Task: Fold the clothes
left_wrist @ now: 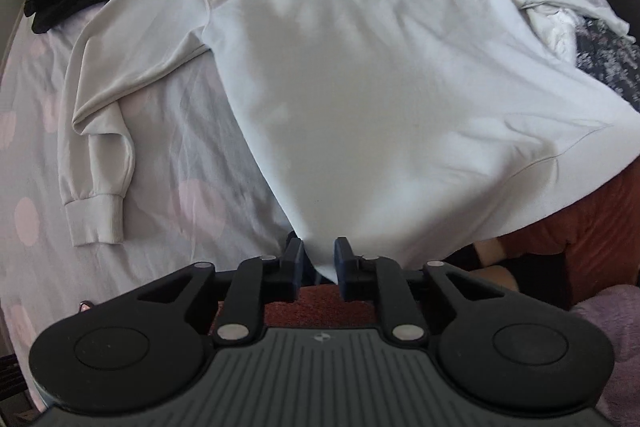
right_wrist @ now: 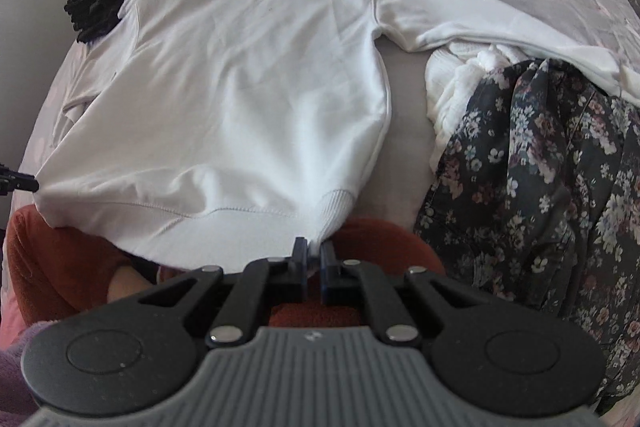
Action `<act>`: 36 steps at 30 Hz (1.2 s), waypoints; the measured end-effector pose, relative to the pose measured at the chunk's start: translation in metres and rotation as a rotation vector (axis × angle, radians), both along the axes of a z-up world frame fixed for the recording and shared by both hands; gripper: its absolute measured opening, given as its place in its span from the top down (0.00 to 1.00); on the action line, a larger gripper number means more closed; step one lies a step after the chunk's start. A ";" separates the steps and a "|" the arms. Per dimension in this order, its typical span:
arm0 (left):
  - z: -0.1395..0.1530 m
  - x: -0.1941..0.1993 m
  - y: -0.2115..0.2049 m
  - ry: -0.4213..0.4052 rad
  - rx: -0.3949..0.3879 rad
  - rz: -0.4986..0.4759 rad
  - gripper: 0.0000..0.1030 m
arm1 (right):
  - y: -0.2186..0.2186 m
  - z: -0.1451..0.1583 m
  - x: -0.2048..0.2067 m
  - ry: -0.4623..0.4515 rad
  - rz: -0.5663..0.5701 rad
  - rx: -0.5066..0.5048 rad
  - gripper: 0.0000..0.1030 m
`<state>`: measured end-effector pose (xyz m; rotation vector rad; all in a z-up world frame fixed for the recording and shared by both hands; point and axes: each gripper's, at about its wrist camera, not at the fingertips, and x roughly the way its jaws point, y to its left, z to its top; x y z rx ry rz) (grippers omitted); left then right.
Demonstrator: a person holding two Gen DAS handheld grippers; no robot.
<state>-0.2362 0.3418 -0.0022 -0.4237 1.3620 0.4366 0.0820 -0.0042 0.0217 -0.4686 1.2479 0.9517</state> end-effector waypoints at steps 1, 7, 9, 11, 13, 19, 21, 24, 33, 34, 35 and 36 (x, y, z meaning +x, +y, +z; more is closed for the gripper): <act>-0.005 0.001 -0.002 0.021 0.025 -0.006 0.76 | 0.000 -0.008 -0.003 0.002 0.005 -0.014 0.93; -0.008 0.007 -0.036 0.004 0.086 -0.164 0.61 | -0.001 -0.019 -0.008 -0.011 0.009 -0.011 0.93; -0.009 0.012 -0.055 -0.002 0.093 -0.256 0.43 | 0.001 -0.019 -0.008 -0.017 0.013 -0.012 0.93; -0.015 0.019 -0.073 0.007 0.101 -0.346 0.41 | 0.002 -0.019 -0.007 -0.019 0.012 -0.011 0.93; -0.023 0.027 -0.089 0.024 0.107 -0.436 0.41 | 0.002 -0.019 -0.006 -0.019 0.011 -0.010 0.93; -0.061 0.050 -0.117 0.119 0.091 -0.603 0.40 | 0.001 -0.020 -0.004 -0.012 0.004 -0.006 0.93; -0.074 0.058 -0.126 0.148 0.084 -0.654 0.40 | 0.001 -0.021 -0.003 -0.009 0.004 -0.005 0.93; -0.089 0.071 -0.130 0.162 0.048 -0.671 0.39 | 0.001 -0.021 -0.001 -0.002 0.001 -0.001 0.93; -0.150 0.102 -0.154 0.288 0.053 -0.747 0.20 | 0.000 -0.026 0.008 0.026 -0.012 0.009 0.93; -0.150 0.104 -0.152 0.276 0.061 -0.736 0.17 | 0.000 -0.027 0.008 0.028 -0.013 0.010 0.93; -0.151 0.106 -0.150 0.270 0.055 -0.725 0.17 | 0.000 -0.027 0.009 0.031 -0.014 0.011 0.93; -0.151 0.107 -0.148 0.265 0.048 -0.714 0.18 | 0.000 -0.028 0.009 0.034 -0.014 0.012 0.93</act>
